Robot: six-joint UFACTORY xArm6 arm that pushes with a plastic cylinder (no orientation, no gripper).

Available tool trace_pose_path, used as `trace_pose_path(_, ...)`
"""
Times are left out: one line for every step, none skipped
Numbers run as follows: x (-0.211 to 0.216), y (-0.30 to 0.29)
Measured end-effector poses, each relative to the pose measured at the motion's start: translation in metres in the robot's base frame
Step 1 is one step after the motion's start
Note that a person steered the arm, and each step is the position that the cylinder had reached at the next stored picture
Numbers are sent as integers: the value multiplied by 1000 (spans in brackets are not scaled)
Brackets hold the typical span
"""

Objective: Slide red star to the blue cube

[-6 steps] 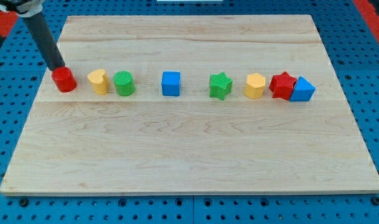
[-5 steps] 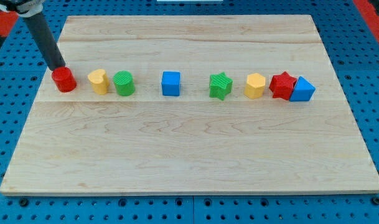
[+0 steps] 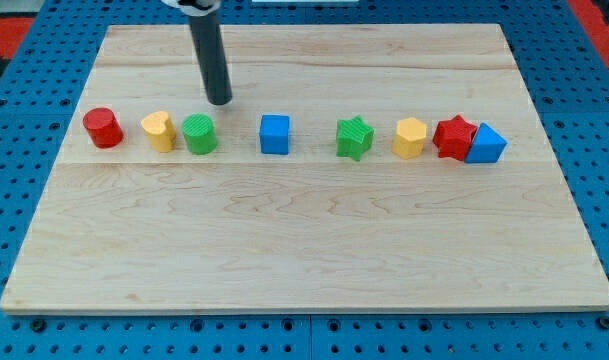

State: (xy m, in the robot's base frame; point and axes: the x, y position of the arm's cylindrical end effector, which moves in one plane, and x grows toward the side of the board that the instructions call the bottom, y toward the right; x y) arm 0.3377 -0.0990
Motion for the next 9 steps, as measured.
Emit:
trace_pose_path(0,4)
trace_pose_path(0,9)
trace_pose_path(0,31)
trace_pose_path(1,77)
trace_pose_path(1,86)
trace_pose_path(1,109)
trace_pose_path(1,172)
trace_pose_path(1,200)
trace_pose_path(1,200)
